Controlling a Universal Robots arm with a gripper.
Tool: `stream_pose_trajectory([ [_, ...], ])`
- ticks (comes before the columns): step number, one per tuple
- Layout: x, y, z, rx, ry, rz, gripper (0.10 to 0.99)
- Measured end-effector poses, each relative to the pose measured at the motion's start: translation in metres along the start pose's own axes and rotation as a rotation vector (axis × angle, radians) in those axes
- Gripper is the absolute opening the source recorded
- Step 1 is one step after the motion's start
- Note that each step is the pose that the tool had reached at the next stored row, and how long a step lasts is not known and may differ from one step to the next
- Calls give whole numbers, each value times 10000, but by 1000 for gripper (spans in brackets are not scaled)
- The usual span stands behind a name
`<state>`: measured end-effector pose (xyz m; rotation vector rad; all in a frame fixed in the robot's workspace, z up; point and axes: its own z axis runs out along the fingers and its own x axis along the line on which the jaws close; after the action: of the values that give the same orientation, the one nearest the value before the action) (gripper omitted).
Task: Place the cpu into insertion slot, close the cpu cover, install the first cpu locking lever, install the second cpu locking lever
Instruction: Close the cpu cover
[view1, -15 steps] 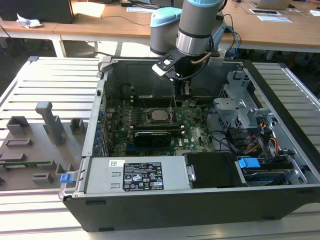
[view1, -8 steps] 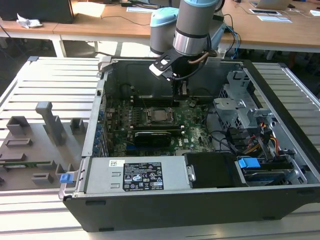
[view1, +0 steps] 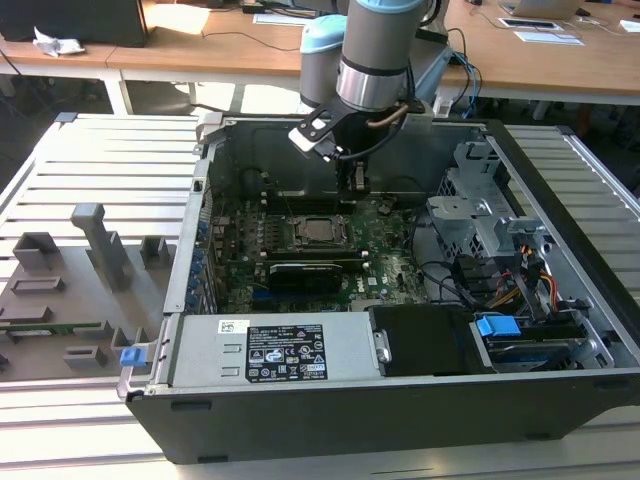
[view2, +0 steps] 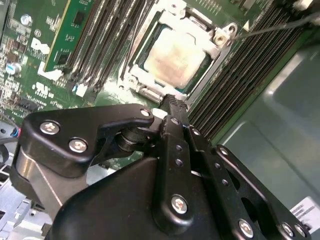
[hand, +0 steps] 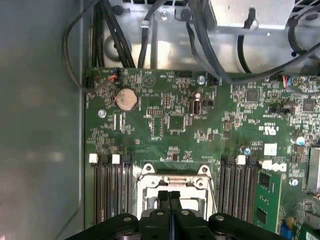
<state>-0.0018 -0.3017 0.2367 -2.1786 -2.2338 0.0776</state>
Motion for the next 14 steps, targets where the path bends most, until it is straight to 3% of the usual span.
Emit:
stream_pose_trajectory([
  [8, 11, -423, 83, 0, 0, 0, 106],
  [11, -10, -533, 139, 1, -2, -2, 106],
  [14, -77, -584, 201, 0, 0, -9, 106],
])
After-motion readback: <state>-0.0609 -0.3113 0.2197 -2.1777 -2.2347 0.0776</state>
